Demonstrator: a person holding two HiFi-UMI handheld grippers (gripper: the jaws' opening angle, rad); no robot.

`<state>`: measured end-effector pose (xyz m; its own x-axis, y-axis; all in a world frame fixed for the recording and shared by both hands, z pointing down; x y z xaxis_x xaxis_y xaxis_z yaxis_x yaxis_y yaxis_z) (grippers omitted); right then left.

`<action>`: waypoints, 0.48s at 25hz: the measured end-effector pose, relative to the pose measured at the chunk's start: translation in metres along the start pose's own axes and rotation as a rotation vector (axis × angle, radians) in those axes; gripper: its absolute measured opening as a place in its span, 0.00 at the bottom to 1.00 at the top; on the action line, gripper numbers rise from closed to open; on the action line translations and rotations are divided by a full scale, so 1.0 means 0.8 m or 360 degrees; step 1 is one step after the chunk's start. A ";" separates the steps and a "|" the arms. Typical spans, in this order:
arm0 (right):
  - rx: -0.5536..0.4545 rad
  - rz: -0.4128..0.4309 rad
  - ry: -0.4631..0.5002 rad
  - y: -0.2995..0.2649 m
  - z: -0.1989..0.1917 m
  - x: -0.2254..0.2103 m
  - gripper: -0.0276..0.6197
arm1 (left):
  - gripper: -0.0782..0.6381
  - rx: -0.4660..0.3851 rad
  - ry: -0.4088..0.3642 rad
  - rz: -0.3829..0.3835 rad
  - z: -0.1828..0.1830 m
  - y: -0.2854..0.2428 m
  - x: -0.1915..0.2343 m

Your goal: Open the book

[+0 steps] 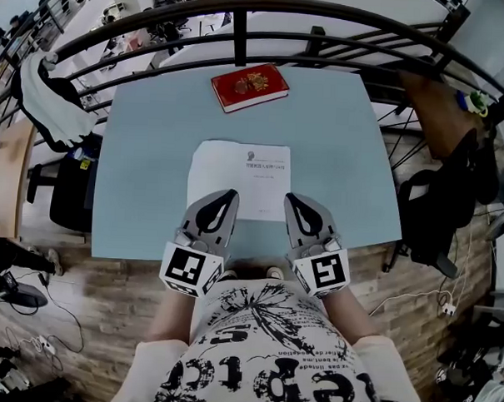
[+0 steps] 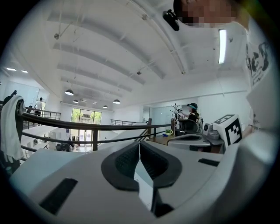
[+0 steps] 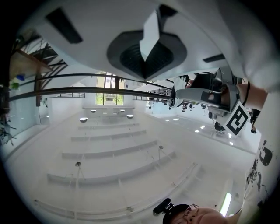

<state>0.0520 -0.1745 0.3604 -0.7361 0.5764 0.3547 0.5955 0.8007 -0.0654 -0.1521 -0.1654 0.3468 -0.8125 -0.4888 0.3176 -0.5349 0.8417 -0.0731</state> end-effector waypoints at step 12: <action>0.0032 0.0019 0.0018 -0.004 -0.001 0.002 0.06 | 0.14 -0.0001 -0.0012 0.0017 0.002 0.000 0.004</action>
<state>0.0492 -0.1766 0.3618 -0.7253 0.5843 0.3640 0.5976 0.7969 -0.0883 -0.1551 -0.1675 0.3466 -0.8199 -0.4816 0.3096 -0.5261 0.8470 -0.0757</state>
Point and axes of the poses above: the fingertips, and each gripper's own axes: y backward along the fingers, x to its left, z out of its top, the point moved 9 cm from there along y, backward along the fingers, and after that the axes turned 15 degrees about y, right-handed, at the moved point
